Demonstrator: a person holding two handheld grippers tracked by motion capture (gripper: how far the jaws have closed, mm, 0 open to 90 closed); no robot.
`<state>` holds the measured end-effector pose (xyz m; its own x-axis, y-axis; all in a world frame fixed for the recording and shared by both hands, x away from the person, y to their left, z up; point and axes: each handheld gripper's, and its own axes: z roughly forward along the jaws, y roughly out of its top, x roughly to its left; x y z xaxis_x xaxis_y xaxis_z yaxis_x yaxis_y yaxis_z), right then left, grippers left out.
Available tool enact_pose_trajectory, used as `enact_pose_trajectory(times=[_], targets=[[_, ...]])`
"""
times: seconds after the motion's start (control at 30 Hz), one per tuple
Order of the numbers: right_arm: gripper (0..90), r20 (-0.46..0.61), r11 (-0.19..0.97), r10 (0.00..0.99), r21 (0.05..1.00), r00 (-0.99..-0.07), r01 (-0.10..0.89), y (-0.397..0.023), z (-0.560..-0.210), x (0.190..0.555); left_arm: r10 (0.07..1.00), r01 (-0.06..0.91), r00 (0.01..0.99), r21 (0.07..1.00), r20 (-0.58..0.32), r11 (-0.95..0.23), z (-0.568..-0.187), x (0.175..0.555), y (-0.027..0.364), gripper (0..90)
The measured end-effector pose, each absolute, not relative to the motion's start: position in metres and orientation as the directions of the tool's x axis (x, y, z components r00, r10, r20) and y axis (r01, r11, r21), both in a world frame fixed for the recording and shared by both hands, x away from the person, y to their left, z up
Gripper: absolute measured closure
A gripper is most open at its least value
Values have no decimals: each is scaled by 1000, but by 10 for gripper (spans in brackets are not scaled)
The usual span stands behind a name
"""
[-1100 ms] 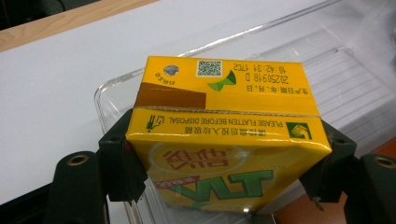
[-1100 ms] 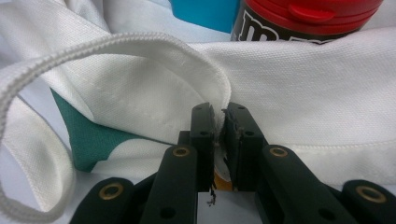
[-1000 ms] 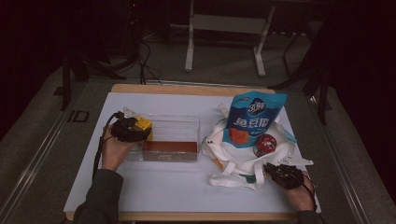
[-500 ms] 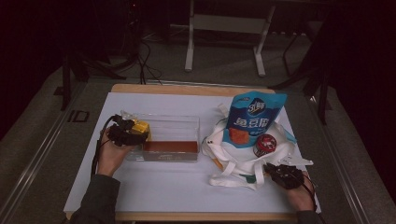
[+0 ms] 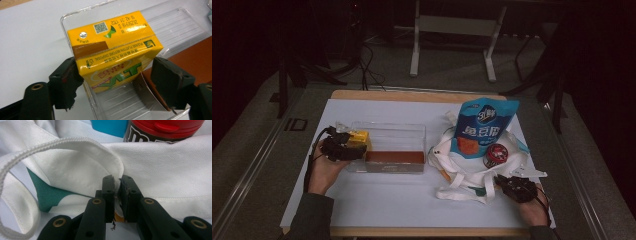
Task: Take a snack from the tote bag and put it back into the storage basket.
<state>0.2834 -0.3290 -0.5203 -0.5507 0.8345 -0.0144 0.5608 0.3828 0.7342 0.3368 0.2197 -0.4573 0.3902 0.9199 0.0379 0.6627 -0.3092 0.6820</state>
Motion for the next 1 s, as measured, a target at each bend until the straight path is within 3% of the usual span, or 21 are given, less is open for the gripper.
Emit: enact_pose_trajectory(times=[0.13, 0.73, 1.0], targets=[[816, -14, 383, 834, 734, -552, 560, -329, -520, 283, 921, 634, 386, 711, 50, -304, -449, 334, 221, 179], [816, -14, 384, 833, 734, -553, 560, -329, -520, 284, 875, 508, 479, 788, 76, -347, -416, 323, 199, 167], [816, -16, 385, 835, 733, -551, 562, -329, -520, 284, 839, 485, 543, 802, 36, -348, -417, 319, 185, 150]])
